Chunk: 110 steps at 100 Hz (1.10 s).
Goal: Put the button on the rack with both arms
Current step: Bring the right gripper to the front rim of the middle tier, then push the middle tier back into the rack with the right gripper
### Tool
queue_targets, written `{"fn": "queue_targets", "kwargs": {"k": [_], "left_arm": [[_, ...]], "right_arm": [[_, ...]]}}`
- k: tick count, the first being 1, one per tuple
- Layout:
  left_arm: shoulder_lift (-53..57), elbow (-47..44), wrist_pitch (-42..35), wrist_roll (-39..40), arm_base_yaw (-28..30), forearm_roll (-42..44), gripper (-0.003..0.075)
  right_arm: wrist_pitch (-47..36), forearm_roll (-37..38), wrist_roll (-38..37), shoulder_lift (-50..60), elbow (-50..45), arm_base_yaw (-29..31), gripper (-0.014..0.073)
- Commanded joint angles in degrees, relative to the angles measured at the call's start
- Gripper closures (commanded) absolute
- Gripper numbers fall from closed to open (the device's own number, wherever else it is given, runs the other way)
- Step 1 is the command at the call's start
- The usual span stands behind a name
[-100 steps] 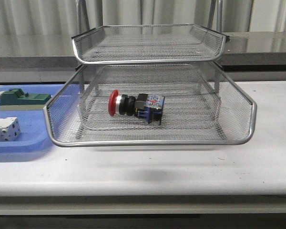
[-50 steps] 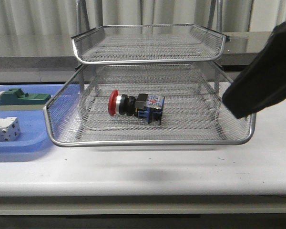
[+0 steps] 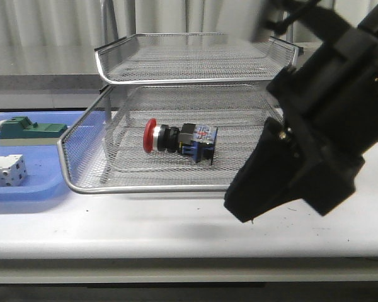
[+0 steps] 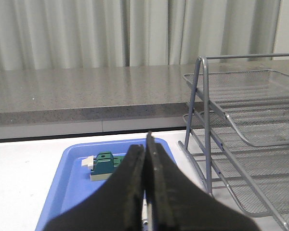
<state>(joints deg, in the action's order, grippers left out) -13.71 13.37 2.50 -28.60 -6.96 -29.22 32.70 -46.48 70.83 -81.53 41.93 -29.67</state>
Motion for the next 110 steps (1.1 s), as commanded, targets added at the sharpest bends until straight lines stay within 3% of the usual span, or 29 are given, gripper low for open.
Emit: {"fn": "queue_targets", "kwargs": {"k": [1, 67, 110], "left_arm": [[-0.58, 1.58, -4.01, 0.61, 0.19, -0.57, 0.0740], [-0.58, 1.58, -4.01, 0.61, 0.19, -0.57, 0.0740], [-0.58, 1.58, -4.01, 0.61, 0.19, -0.57, 0.0740]], "right_arm": [[-2.78, -1.55, 0.54, -0.47, 1.90, -0.20, 0.0662], [-16.19, -0.42, 0.54, -4.04, 2.76, -0.13, 0.0662], [-16.01, 1.67, 0.54, -13.73, 14.34, 3.54, 0.0662]]}}
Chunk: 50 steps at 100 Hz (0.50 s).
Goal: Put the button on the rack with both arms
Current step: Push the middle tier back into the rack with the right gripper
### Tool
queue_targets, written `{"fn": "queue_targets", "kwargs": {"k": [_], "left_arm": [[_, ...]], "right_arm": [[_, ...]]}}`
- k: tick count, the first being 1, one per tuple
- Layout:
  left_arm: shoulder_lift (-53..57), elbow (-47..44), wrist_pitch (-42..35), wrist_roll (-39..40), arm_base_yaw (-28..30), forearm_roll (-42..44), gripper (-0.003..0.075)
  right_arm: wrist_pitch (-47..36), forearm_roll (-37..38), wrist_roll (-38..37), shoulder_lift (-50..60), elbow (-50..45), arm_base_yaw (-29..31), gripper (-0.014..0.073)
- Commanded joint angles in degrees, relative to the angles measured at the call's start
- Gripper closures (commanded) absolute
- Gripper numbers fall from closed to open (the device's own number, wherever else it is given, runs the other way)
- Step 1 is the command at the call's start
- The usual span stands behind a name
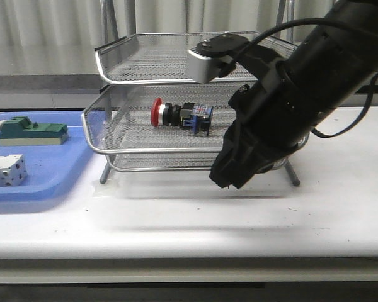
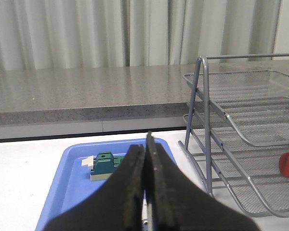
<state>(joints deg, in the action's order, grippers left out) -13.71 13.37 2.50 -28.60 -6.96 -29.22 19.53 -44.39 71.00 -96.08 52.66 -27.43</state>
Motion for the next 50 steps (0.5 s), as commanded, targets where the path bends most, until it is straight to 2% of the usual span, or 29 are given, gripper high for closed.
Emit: {"fn": "queue_targets", "kwargs": {"k": [1, 28, 50], "left_arm": [[-0.58, 1.58, -4.01, 0.61, 0.19, -0.57, 0.0740], [-0.58, 1.58, -4.01, 0.61, 0.19, -0.57, 0.0740], [-0.58, 1.58, -4.01, 0.61, 0.19, -0.57, 0.0740]], "right_arm": [[-2.78, -0.42, 0.36, 0.65, 3.79, 1.36, 0.0662], [-1.99, -0.42, 0.36, 0.11, 6.34, 2.79, 0.0662], [6.84, -0.53, -4.47, 0.69, 6.34, 2.79, 0.0660]]}}
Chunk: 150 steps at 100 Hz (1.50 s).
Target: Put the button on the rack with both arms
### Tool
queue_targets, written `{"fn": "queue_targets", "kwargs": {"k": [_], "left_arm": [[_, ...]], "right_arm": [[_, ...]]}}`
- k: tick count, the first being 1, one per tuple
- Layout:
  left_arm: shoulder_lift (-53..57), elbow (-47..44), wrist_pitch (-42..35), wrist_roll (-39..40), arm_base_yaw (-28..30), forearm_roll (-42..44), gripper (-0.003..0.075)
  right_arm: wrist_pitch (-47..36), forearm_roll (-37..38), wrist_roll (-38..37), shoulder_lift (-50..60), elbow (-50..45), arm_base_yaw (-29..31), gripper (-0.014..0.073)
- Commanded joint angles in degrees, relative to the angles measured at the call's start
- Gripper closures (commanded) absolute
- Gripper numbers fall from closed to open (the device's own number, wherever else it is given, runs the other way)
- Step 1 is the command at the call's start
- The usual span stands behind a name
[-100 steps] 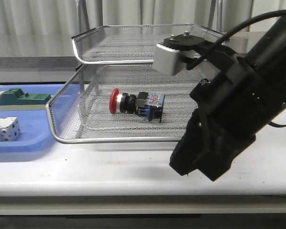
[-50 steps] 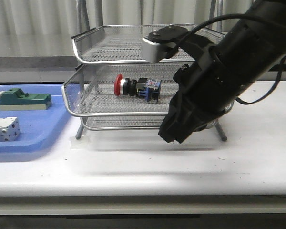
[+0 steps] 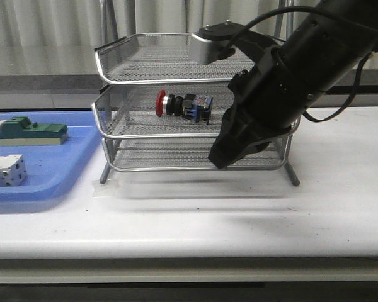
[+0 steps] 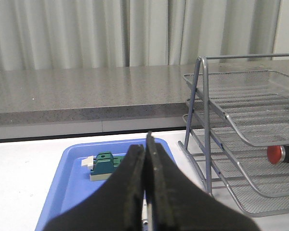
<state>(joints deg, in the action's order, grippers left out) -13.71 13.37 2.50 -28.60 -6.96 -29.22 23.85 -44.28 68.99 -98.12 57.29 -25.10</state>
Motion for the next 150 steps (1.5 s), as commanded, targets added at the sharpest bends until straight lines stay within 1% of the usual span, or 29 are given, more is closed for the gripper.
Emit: {"fn": "queue_targets", "kwargs": {"k": [1, 18, 27, 35, 44, 52, 59, 77, 89, 106, 121, 131, 150], "left_arm": [[-0.58, 1.58, -4.01, 0.61, 0.19, -0.57, 0.0740], [-0.58, 1.58, -4.01, 0.61, 0.19, -0.57, 0.0740], [-0.58, 1.58, -4.01, 0.61, 0.19, -0.57, 0.0740], [-0.58, 1.58, -4.01, 0.61, 0.19, -0.57, 0.0740], [-0.58, 1.58, -4.01, 0.61, 0.19, -0.57, 0.0740], [-0.58, 1.58, -4.01, 0.61, 0.19, -0.57, 0.0740], [-0.58, 1.58, -4.01, 0.61, 0.19, -0.57, 0.0740], [-0.58, 1.58, -4.01, 0.61, 0.19, -0.57, 0.0740], [-0.58, 1.58, -4.01, 0.61, 0.19, -0.57, 0.0740], [-0.58, 1.58, -4.01, 0.61, 0.19, -0.57, 0.0740], [-0.58, 1.58, -4.01, 0.61, 0.19, -0.57, 0.0740], [-0.58, 1.58, -4.01, 0.61, 0.19, -0.57, 0.0740], [-0.58, 1.58, -4.01, 0.61, 0.19, -0.57, 0.0740]], "right_arm": [[2.72, -0.64, -3.10, 2.80, 1.71, 0.46, 0.0659], [6.11, 0.26, -10.02, 5.60, 1.71, 0.46, 0.0654], [6.35, 3.60, -15.13, 8.42, 1.71, 0.46, 0.0654], [6.48, 9.32, -21.28, 11.50, 1.71, 0.46, 0.0654], [7.54, 16.88, -30.36, 15.12, 1.71, 1.08, 0.0654], [10.24, 23.17, -39.01, 18.27, 1.71, 2.43, 0.0654], [13.04, 28.42, -44.85, 21.33, 1.71, 3.79, 0.0654], [19.30, 40.61, -55.71, 30.50, 1.61, 5.89, 0.0654], [22.40, 46.71, -62.51, 36.63, 1.61, 6.17, 0.0654], [25.18, 52.08, -67.46, 45.24, 0.69, 6.17, 0.0654], [25.57, 55.30, -70.48, 53.15, -3.91, 6.17, 0.0654], [26.22, 56.17, -72.77, 59.19, -7.85, 6.17, 0.0654], [26.22, 56.27, -74.57, 70.46, -15.61, 6.17, 0.0654]]}}
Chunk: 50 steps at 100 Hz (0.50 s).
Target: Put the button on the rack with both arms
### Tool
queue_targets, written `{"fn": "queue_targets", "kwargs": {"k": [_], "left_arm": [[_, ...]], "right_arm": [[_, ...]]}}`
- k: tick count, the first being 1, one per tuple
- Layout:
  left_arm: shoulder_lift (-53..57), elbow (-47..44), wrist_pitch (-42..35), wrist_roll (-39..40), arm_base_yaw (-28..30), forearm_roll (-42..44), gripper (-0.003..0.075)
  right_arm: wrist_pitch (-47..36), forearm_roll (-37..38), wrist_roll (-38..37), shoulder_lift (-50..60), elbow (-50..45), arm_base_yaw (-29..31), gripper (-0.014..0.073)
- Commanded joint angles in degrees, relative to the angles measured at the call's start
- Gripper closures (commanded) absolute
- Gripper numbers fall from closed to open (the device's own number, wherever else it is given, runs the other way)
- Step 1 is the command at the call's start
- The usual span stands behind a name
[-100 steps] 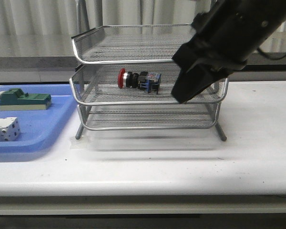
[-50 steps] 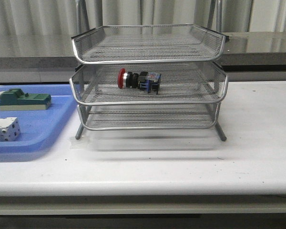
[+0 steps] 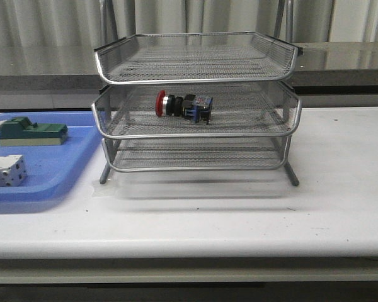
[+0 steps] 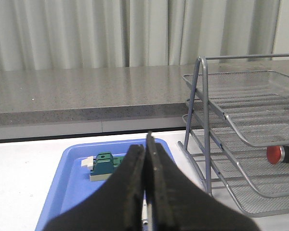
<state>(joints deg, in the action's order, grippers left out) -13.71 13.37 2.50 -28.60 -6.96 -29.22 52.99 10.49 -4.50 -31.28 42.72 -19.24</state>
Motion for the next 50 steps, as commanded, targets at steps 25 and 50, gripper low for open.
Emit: {"fn": "queue_targets", "kwargs": {"k": [25, 50], "left_arm": [[-0.58, 1.58, -4.01, 0.61, 0.19, -0.57, 0.0740], [-0.58, 1.58, -4.01, 0.61, 0.19, -0.57, 0.0740]], "right_arm": [[-2.80, 2.41, -1.09, 14.02, -6.99, 0.31, 0.0654], [-2.67, 2.34, -1.09, 14.87, -7.04, 0.31, 0.0654]]}}
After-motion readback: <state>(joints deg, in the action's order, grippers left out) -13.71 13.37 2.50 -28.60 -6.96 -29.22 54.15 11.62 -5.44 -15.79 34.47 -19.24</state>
